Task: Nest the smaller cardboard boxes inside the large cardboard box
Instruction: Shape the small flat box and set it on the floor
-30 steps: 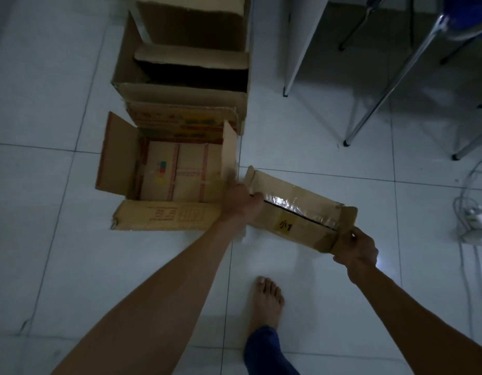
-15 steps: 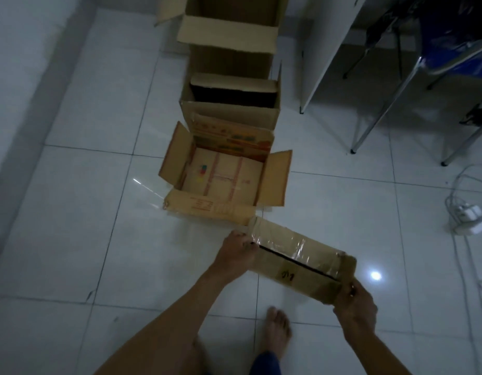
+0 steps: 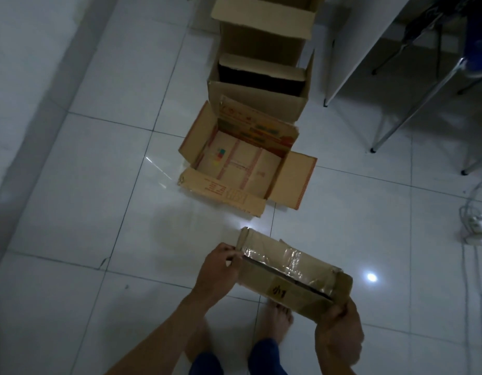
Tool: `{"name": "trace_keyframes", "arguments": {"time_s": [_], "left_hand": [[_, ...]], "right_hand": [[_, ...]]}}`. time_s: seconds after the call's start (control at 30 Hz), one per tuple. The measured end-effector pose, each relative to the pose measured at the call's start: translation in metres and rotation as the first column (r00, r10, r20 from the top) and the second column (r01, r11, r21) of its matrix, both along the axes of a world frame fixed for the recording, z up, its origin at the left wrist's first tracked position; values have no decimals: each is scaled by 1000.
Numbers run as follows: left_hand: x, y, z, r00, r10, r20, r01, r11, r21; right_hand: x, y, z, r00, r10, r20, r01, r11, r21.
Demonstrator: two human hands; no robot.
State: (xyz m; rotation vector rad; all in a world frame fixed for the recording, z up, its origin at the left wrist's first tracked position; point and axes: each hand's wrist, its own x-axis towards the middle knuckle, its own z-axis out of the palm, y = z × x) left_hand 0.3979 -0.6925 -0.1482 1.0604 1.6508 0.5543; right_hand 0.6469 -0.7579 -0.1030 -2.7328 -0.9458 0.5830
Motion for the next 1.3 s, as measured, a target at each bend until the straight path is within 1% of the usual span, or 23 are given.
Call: {"name": "trace_keyframes", "arguments": {"time_s": [0.1,0.17,0.27,0.37,0.43,0.67,0.83,1.03,1.2,1.3], "left_hand": [[-18,-2,-6,997,15,-72,-16,1000,-13],[-30,5,-11,997,36,-70,-38,999,-30],[-42,26,-14,997,43,-64,-46,998,-50],[-43,43,-14,996,73,-45,-74,997,-34],[-40,50,-14,996,88,-18,-89,995,-35],[-17,73,-17,998,65,-18,-66,997,-47],[1,85,-22,999,48,-11,-49,995,-82],[16,91,-29,997,79,10,-78,991,-105],[29,92,-38,999,35,-34,-39,988,-149],[36,95,-44,999,25,-48,-31,990,-135]], "right_hand": [[-14,8,-5,1000,6,-25,-7,999,-52],[-23,22,-13,999,-11,-39,8,997,-76],[-30,47,-25,998,-21,-64,17,998,-53],[-30,70,-31,998,-32,-48,31,999,-21],[-24,80,-33,999,-30,-37,30,999,-12],[0,117,-32,999,-26,-21,26,1000,-11],[19,140,-37,999,31,-11,-31,999,-17],[36,163,-50,996,83,-17,-83,997,-9],[49,171,-65,994,105,-40,-106,994,-10],[57,175,-71,991,125,-53,-125,992,-1]]}}
